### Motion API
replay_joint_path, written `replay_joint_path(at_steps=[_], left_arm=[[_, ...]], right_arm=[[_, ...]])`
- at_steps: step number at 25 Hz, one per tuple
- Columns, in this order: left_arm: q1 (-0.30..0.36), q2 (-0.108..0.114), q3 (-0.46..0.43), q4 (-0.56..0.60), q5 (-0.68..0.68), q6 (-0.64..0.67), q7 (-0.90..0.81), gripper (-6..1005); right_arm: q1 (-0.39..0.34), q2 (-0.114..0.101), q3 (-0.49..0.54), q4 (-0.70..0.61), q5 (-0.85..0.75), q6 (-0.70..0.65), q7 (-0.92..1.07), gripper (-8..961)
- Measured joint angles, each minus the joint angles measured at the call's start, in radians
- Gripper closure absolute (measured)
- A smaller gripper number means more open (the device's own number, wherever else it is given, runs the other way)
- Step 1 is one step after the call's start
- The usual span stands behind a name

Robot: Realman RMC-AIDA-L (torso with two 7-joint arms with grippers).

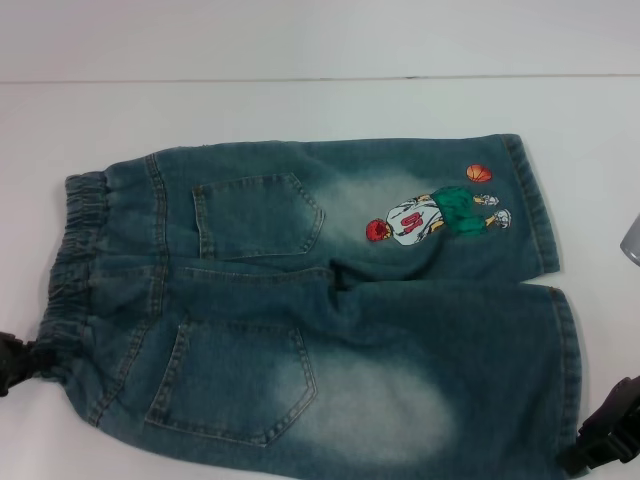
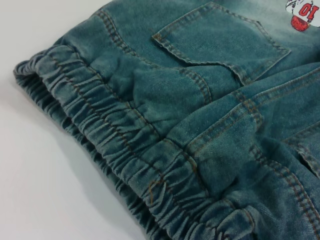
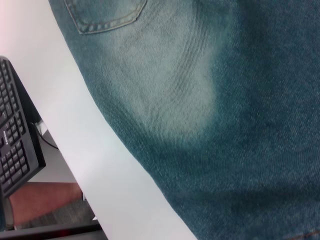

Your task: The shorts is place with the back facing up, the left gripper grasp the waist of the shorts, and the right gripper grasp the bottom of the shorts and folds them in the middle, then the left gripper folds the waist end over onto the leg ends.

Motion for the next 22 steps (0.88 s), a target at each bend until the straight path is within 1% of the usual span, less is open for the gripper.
replay_joint_path(at_steps=[8, 10, 14, 17, 18, 19, 22], left_arm=[[0.004, -0.004, -0.001, -0.004, -0.004, 0.0, 0.0, 902], [0.005, -0.004, -0.009, -0.013, -0.024, 0.0, 0.003, 901], [0.011, 0.002, -0.027, -0.044, -0.079, 0.005, 0.017, 899], [0.011, 0.003, -0.039, -0.06, -0.115, 0.013, 0.018, 898], [0.011, 0.003, -0.039, -0.06, -0.115, 0.013, 0.018, 898], [0.011, 0.004, -0.045, -0.067, -0.144, 0.026, 0.018, 897], [0.014, 0.004, -0.059, -0.069, -0.2, 0.04, 0.018, 896]], right_arm=[[-0.011, 0.0, -0.001, 0.003, 0.006, 0.005, -0.026, 808], [-0.017, -0.001, 0.006, -0.001, 0.02, 0.009, -0.041, 932], [-0.031, -0.002, 0.028, -0.016, 0.062, 0.014, -0.102, 932], [-0.051, -0.001, 0.046, -0.042, 0.135, -0.014, -0.21, 931], [-0.057, -0.005, 0.052, -0.047, 0.164, -0.017, -0.24, 931], [-0.062, -0.008, 0.06, -0.049, 0.189, -0.018, -0.269, 931], [-0.07, -0.013, 0.121, -0.059, 0.242, -0.012, -0.348, 931]])
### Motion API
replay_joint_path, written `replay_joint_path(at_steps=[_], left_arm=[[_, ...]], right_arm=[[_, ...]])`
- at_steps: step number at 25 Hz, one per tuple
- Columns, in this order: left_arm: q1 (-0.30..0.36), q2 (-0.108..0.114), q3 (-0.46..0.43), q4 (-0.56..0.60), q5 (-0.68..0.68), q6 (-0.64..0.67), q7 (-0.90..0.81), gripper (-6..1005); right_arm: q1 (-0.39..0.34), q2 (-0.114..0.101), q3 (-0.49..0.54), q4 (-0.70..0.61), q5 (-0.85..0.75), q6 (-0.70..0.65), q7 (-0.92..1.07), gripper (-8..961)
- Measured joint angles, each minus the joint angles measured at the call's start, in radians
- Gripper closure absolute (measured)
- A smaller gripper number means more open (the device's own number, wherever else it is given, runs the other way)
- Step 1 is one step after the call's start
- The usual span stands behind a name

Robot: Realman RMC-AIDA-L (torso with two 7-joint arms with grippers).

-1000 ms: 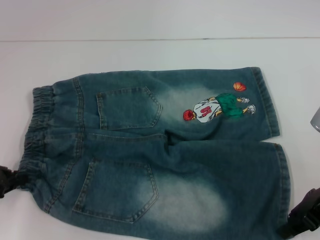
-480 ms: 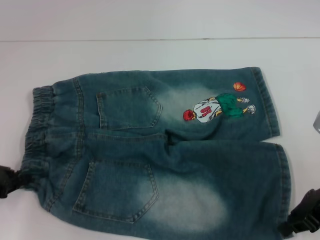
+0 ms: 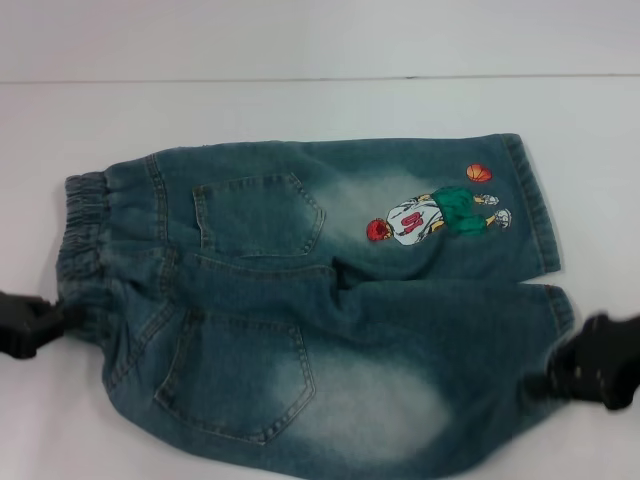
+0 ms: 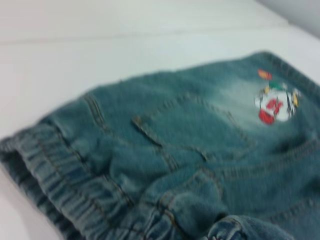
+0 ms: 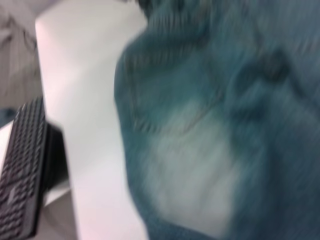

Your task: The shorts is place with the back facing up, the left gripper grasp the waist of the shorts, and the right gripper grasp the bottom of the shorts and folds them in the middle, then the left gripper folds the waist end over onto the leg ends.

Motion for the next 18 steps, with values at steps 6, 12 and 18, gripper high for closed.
replay_joint_path(at_steps=[6, 12, 18], left_arm=[[-0.004, 0.007, -0.082, 0.006, -0.065, -0.004, -0.027, 894], [-0.013, 0.006, -0.113, -0.002, -0.123, -0.067, -0.07, 891], [-0.038, -0.013, -0.105, -0.003, -0.125, -0.171, -0.091, 889]], right_arm=[[-0.015, 0.004, 0.141, -0.035, 0.08, 0.068, -0.069, 932], [-0.016, 0.005, 0.209, -0.038, 0.146, 0.199, -0.041, 931], [-0.004, 0.009, 0.204, -0.028, 0.23, 0.377, -0.013, 931]])
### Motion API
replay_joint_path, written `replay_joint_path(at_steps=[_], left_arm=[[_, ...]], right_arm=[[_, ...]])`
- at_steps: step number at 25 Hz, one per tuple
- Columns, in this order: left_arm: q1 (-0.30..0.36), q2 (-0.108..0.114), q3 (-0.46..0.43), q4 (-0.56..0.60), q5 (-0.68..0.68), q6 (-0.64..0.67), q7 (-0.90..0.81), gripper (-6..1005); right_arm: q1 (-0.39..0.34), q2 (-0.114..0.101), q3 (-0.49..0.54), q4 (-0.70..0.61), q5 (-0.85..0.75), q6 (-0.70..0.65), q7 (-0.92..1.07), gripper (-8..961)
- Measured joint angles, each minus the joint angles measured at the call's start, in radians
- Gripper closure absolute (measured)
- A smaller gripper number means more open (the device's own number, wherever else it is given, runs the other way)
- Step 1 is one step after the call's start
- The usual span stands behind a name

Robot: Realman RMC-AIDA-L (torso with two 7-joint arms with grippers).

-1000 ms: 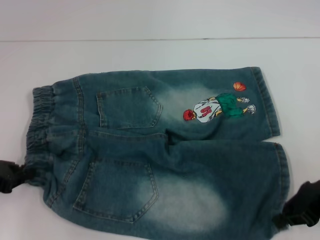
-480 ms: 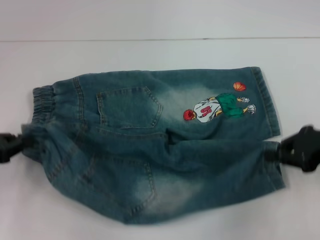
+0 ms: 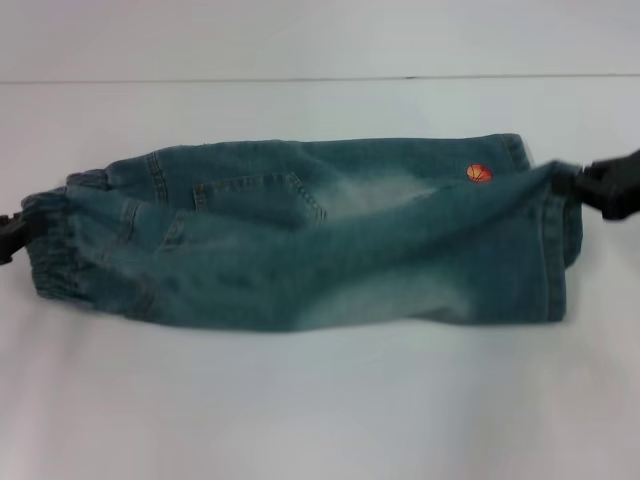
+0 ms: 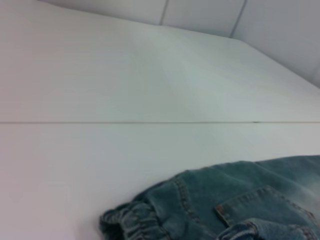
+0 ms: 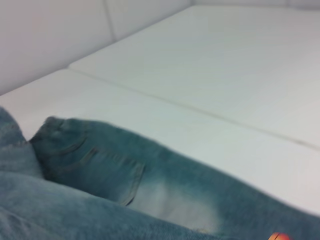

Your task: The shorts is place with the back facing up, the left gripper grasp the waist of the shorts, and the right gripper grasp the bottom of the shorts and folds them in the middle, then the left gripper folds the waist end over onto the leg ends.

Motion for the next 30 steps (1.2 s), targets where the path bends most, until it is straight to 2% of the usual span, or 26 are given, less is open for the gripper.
replay_joint_path(at_steps=[6, 8, 12, 14, 17, 24, 30], left_arm=[[-0.029, -0.027, 0.004, 0.002, -0.009, -0.085, -0.001, 886], [-0.04, -0.038, 0.021, -0.002, -0.009, -0.149, -0.001, 885], [-0.043, -0.042, 0.038, -0.007, -0.01, -0.205, -0.005, 884], [-0.051, -0.051, 0.051, -0.01, -0.007, -0.282, -0.011, 883], [-0.054, -0.058, 0.074, -0.014, -0.009, -0.332, -0.012, 882], [-0.074, -0.061, 0.142, -0.042, -0.014, -0.401, -0.015, 879], [-0.09, -0.059, 0.169, -0.06, -0.012, -0.446, -0.019, 877]], right_arm=[[0.031, 0.006, -0.055, 0.018, 0.023, 0.132, -0.006, 932], [0.041, 0.007, -0.077, 0.043, 0.024, 0.192, 0.001, 935], [0.06, 0.007, -0.119, 0.092, 0.022, 0.316, 0.029, 937], [0.066, 0.006, -0.14, 0.108, 0.019, 0.37, 0.046, 933], [0.069, 0.005, -0.17, 0.124, 0.017, 0.434, 0.063, 927], [0.104, 0.005, -0.189, 0.168, 0.015, 0.497, 0.066, 913], [0.117, 0.002, -0.249, 0.199, 0.012, 0.577, 0.093, 901]])
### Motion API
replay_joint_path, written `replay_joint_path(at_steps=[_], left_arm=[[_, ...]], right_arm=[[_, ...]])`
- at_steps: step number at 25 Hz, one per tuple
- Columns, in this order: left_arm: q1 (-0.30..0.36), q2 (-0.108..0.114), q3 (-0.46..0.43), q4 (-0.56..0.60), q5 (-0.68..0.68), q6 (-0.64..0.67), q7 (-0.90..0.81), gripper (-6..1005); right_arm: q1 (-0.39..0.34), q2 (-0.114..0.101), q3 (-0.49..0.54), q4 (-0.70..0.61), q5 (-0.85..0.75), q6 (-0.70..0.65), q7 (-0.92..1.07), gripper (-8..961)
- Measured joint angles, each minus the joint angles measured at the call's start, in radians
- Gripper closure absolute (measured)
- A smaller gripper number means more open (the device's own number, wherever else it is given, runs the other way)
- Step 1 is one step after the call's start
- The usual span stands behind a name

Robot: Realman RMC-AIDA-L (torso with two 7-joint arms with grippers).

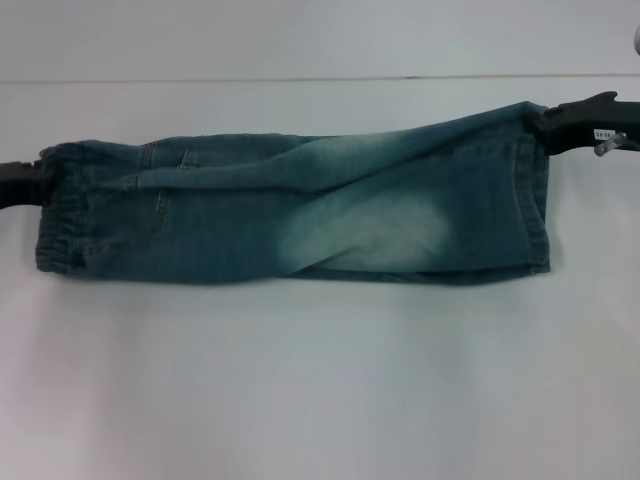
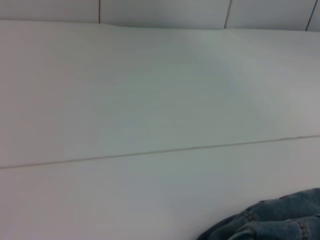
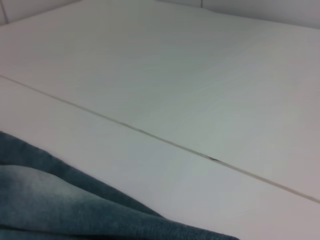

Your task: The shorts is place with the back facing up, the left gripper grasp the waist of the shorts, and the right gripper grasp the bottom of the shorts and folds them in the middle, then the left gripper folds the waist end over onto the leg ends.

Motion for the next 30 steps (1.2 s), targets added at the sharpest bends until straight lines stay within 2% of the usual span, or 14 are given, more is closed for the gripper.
replay_joint_path(at_steps=[9, 11, 16, 20, 27, 30], left_arm=[[-0.017, -0.002, 0.009, -0.016, -0.033, -0.083, 0.005, 873], [-0.016, -0.001, 0.018, -0.023, -0.037, -0.102, 0.005, 836], [-0.004, 0.001, 0.027, -0.028, -0.035, -0.125, 0.01, 744], [0.024, 0.003, 0.026, -0.021, -0.071, -0.113, 0.037, 671], [0.075, 0.002, 0.027, 0.012, -0.149, -0.021, 0.094, 361], [0.091, 0.001, 0.025, 0.021, -0.156, 0.01, 0.105, 258]], right_arm=[[0.002, 0.001, -0.016, 0.017, 0.002, 0.087, 0.015, 883], [0.0, 0.002, -0.016, 0.017, 0.002, 0.095, 0.024, 879], [-0.01, 0.0, -0.021, 0.009, -0.001, 0.071, 0.047, 666], [-0.015, -0.003, -0.015, 0.006, -0.004, 0.031, 0.048, 587], [-0.033, -0.019, -0.009, 0.001, -0.004, -0.055, 0.063, 448], [-0.049, -0.03, -0.008, -0.006, -0.011, -0.085, 0.079, 302]])
